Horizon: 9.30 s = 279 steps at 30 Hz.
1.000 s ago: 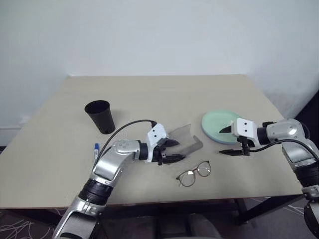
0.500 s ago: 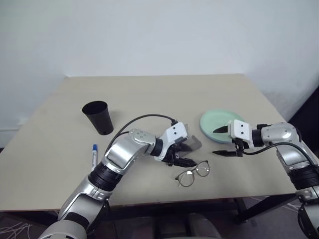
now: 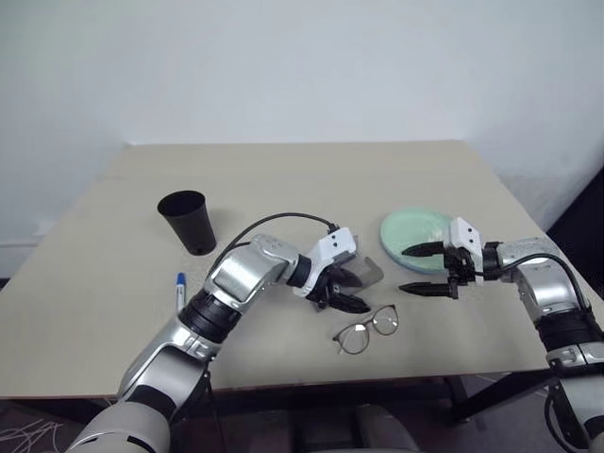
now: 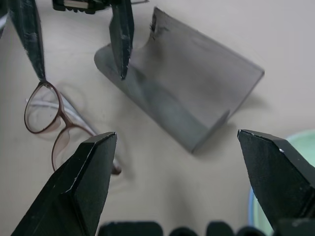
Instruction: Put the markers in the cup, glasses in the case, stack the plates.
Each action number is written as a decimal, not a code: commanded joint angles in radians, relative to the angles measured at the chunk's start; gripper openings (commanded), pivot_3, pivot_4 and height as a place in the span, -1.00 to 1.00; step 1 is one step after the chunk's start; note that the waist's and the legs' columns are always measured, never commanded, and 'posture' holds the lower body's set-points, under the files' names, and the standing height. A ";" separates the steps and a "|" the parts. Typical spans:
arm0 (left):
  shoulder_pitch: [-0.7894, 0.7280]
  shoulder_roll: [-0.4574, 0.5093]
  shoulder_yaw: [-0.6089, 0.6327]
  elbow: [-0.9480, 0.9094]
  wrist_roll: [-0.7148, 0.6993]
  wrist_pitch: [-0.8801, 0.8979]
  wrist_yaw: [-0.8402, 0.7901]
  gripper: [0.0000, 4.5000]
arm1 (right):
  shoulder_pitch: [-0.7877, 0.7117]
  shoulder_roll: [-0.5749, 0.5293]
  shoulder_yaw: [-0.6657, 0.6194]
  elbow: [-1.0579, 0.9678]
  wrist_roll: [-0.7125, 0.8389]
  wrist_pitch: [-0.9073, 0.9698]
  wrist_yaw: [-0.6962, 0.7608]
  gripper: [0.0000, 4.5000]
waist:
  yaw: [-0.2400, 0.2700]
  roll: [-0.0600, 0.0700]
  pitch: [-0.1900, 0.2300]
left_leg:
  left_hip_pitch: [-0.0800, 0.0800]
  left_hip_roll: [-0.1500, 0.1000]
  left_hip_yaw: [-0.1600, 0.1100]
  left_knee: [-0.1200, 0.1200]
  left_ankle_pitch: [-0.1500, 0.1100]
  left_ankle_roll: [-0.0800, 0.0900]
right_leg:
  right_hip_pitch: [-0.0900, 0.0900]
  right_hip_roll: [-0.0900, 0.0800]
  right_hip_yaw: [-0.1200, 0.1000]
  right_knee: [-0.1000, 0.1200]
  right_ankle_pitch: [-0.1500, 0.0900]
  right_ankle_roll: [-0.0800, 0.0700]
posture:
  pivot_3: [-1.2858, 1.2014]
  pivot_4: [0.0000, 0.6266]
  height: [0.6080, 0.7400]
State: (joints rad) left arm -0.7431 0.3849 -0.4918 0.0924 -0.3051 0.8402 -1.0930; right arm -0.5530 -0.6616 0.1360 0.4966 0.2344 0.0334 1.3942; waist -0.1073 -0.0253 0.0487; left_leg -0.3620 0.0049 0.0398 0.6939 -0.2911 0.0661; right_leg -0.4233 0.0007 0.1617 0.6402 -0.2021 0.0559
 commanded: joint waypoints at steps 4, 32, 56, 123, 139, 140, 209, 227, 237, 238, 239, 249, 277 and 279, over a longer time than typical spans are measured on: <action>-0.056 -0.031 0.005 0.041 -0.001 0.012 -0.021 0.39 | 0.053 -0.005 -0.050 -0.021 0.017 -0.041 -0.007 0.89 | 0.000 0.000 0.000 | 0.000 0.000 0.000 0.000 0.000 0.000 | 0.000 0.000 0.000 0.000 0.000 0.000 | 0.03 -1.00 0.99; -0.104 -0.072 -0.122 0.193 0.059 0.084 -0.130 0.22 | 0.202 -0.014 -0.112 -0.253 0.039 0.022 -0.122 0.91 | -0.001 0.000 0.000 | -0.001 -0.004 -0.002 0.000 0.000 0.000 | 0.000 -0.001 0.000 0.000 -0.001 0.002 | 0.03 -1.00 0.99; -0.095 -0.088 -0.093 0.213 0.080 0.069 -0.118 -0.99 | 0.201 -0.009 -0.110 -0.248 0.029 0.016 -0.151 0.91 | -0.001 0.000 0.000 | -0.001 -0.004 -0.002 0.000 0.000 0.000 | 0.000 -0.001 0.000 0.000 -0.001 0.002 | 0.03 -1.00 0.99; -0.153 -0.119 -0.010 0.364 0.324 -0.120 -0.170 -0.99 | 0.205 -0.001 -0.101 -0.276 0.022 0.007 -0.198 0.91 | 0.006 0.000 0.000 | -0.004 -0.005 -0.003 0.002 -0.002 0.004 | -0.001 -0.002 0.001 0.000 -0.002 0.006 | 0.03 -1.00 0.99; -0.084 -0.075 -0.058 0.270 0.333 -0.152 -0.189 -0.99 | 0.193 0.008 -0.096 -0.260 0.018 -0.001 -0.197 0.91 | 0.006 0.001 0.000 | 0.000 -0.004 -0.002 0.003 -0.004 0.005 | 0.003 -0.003 0.001 0.000 -0.002 0.006 | 0.03 -1.00 0.99; -0.091 -0.078 -0.056 0.287 0.340 -0.163 -0.176 -0.99 | 0.193 0.008 -0.096 -0.260 0.018 -0.002 -0.197 0.91 | 0.006 0.000 0.000 | 0.001 -0.004 -0.002 0.003 -0.004 0.005 | 0.005 -0.003 0.001 0.000 -0.002 0.006 | 0.03 -1.00 0.99; -0.075 -0.090 0.048 0.421 0.407 -0.448 -0.239 -0.98 | 0.179 0.007 -0.097 -0.244 0.017 -0.009 -0.198 0.91 | 0.007 0.000 0.000 | -0.003 -0.006 -0.003 0.006 -0.005 0.008 | 0.002 -0.007 0.000 0.001 -0.002 0.009 | 0.03 -1.00 0.99; -0.181 -0.182 0.322 0.515 0.359 -0.378 0.378 -0.98 | 0.181 0.009 -0.092 -0.255 0.018 -0.009 -0.188 0.91 | 0.006 0.000 0.000 | 0.001 -0.009 -0.007 0.007 -0.005 0.009 | 0.007 -0.014 -0.008 0.000 -0.001 0.012 | 0.03 -1.00 0.99; -0.043 -0.369 0.615 0.095 0.356 0.181 0.965 -0.98 | 0.182 -0.002 -0.096 -0.244 0.019 -0.008 -0.175 0.91 | 0.008 0.000 0.000 | -0.002 -0.011 -0.014 0.006 -0.006 0.008 | 0.007 -0.017 -0.016 0.000 0.000 0.010 | 0.03 -1.00 0.99; -0.039 -0.383 0.627 0.067 0.371 0.231 1.005 -0.98 | 0.182 -0.004 -0.096 -0.243 0.019 -0.008 -0.173 0.91 | 0.008 0.000 0.000 | -0.002 -0.011 -0.015 0.006 -0.006 0.008 | 0.007 -0.017 -0.016 0.000 0.000 0.010 | 0.03 -1.00 0.99; -0.036 -0.395 0.638 0.032 0.383 0.282 1.039 -0.98 | 0.180 -0.004 -0.095 -0.240 0.019 -0.008 -0.170 0.91 | 0.008 0.000 0.000 | -0.002 -0.011 -0.015 0.006 -0.006 0.008 | 0.007 -0.017 -0.017 0.000 0.000 0.010 | 0.03 -1.00 0.99; -0.056 -0.471 0.699 -0.154 0.500 0.630 1.288 -0.82 | 0.159 0.008 -0.084 -0.211 0.009 -0.017 -0.155 0.91 | 0.007 0.000 0.000 | 0.001 -0.013 -0.018 0.006 -0.008 0.003 | 0.011 -0.017 -0.019 0.000 -0.002 0.013 | 0.03 -1.00 0.99; -0.081 -0.504 0.793 -0.092 0.633 0.774 1.362 0.98 | 0.139 0.020 -0.070 -0.165 -0.002 -0.044 -0.154 0.91 | 0.007 0.000 0.000 | 0.001 -0.013 -0.020 0.006 -0.009 0.000 | 0.012 -0.018 -0.022 -0.001 -0.002 0.013 | 0.03 -1.00 0.99; -0.080 -0.520 0.820 -0.086 0.635 0.774 1.355 0.98 | 0.137 0.022 -0.069 -0.162 -0.003 -0.046 -0.155 0.91 | 0.007 0.000 0.000 | 0.001 -0.013 -0.020 0.006 -0.009 0.000 | 0.012 -0.018 -0.022 -0.001 -0.002 0.013 | 0.03 -1.00 0.99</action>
State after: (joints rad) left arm -0.7938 -0.1244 0.3324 0.0178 0.3083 1.6070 0.2664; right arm -0.3856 -0.6417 0.0792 0.3432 0.2293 0.0037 1.2377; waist -0.1003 -0.0251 0.0487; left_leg -0.3616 -0.0085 0.0198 0.7000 -0.2999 0.0657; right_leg -0.4118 -0.0168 0.1398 0.6388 -0.2039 0.0687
